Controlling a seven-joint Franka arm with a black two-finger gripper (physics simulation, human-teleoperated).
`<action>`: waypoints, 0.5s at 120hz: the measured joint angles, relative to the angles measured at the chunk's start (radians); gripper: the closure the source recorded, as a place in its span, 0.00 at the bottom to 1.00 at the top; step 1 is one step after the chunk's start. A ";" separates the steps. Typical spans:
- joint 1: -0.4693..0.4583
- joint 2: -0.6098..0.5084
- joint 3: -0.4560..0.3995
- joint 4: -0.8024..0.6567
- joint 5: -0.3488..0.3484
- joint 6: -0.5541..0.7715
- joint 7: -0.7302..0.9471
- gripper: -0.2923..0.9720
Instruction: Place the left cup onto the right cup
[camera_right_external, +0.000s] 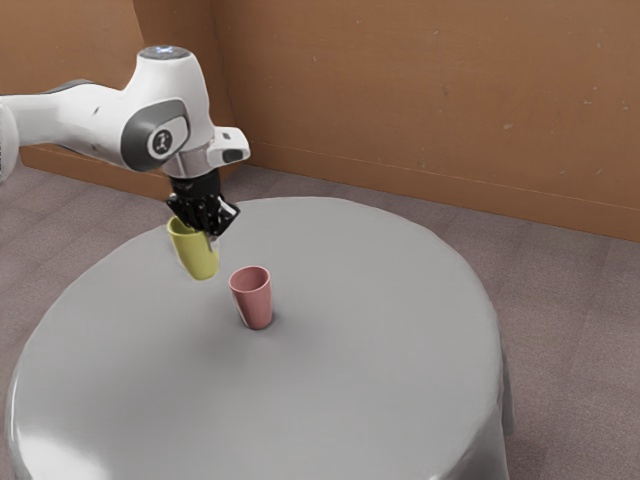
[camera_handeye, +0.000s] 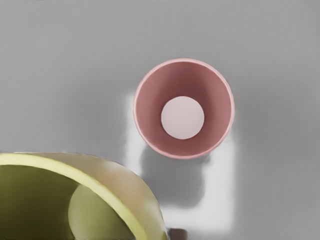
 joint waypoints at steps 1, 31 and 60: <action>0.000 0.002 0.000 0.002 0.000 0.000 -0.001 0.85; -0.001 0.060 -0.014 0.072 -0.004 -0.003 -0.026 0.85; -0.004 0.092 -0.037 0.101 -0.005 -0.004 -0.045 0.85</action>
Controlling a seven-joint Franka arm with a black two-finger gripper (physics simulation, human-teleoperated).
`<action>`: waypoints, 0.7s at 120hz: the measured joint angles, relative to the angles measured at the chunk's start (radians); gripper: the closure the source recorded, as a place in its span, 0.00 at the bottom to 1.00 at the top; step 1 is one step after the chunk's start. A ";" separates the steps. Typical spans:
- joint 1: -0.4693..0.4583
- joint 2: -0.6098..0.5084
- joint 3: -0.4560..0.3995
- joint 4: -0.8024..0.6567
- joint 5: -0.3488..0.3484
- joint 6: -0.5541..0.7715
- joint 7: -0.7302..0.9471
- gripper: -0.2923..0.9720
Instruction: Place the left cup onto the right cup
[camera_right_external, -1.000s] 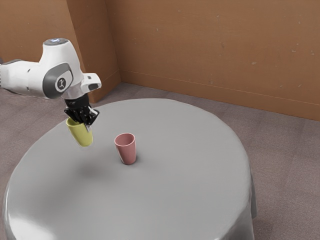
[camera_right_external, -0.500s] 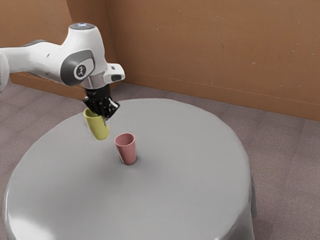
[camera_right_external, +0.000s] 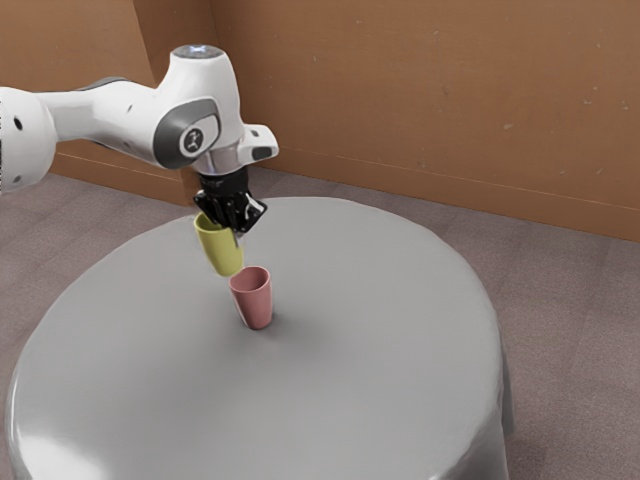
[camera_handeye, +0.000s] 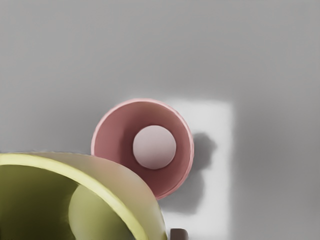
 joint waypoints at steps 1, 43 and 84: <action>0.000 0.000 0.000 0.000 0.000 0.000 -0.001 0.85; -0.001 0.023 -0.001 0.011 -0.001 0.001 -0.022 0.85; -0.006 0.077 -0.001 0.059 0.001 0.001 -0.034 0.85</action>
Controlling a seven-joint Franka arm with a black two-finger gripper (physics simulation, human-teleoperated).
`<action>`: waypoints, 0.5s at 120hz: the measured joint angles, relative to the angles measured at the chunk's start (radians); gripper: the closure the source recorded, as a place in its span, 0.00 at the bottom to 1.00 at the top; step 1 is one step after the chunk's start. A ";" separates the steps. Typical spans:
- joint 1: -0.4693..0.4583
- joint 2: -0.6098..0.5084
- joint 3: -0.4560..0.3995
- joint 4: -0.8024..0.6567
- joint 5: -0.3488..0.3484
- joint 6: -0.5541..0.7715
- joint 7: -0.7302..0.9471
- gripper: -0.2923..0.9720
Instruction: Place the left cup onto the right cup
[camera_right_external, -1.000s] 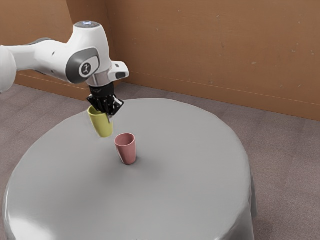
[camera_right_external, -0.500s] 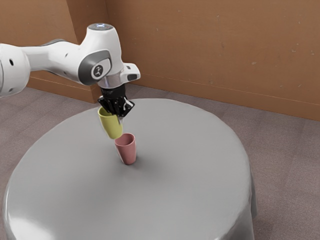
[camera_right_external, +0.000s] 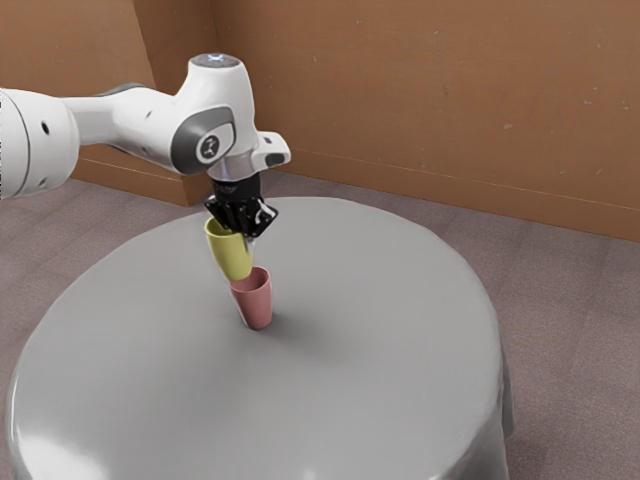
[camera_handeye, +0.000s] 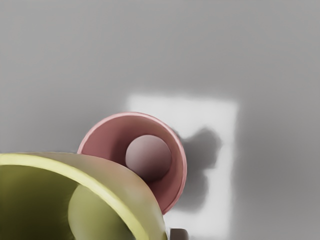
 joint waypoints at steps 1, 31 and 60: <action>0.000 0.001 0.000 0.002 0.000 0.000 0.000 0.85; 0.000 0.042 0.000 0.038 -0.001 0.000 -0.005 0.85; 0.001 0.080 0.000 0.062 -0.002 0.000 -0.008 0.85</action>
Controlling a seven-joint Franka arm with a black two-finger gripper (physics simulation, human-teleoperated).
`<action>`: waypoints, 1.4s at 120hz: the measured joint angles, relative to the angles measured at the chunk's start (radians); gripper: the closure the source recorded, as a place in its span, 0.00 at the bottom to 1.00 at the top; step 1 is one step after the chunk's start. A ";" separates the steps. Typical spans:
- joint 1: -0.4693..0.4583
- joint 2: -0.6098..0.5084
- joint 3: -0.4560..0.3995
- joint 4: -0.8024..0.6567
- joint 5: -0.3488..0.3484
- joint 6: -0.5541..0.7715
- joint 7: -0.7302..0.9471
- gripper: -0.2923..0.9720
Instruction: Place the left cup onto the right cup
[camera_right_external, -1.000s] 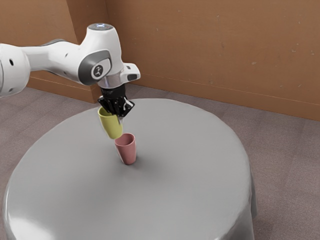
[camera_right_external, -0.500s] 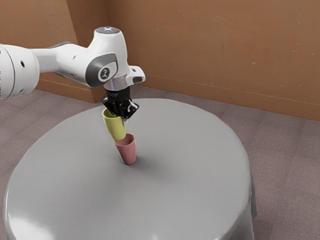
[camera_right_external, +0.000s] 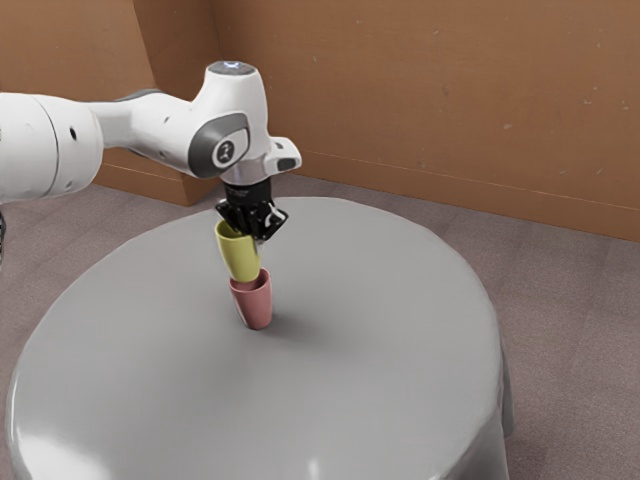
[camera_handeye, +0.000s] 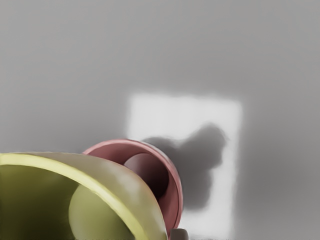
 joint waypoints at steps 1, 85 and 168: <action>0.000 0.001 0.000 0.000 0.000 0.000 0.000 0.85; 0.001 0.060 0.000 0.020 -0.011 0.034 -0.003 0.85; 0.005 0.069 0.006 0.008 -0.032 0.048 -0.003 0.85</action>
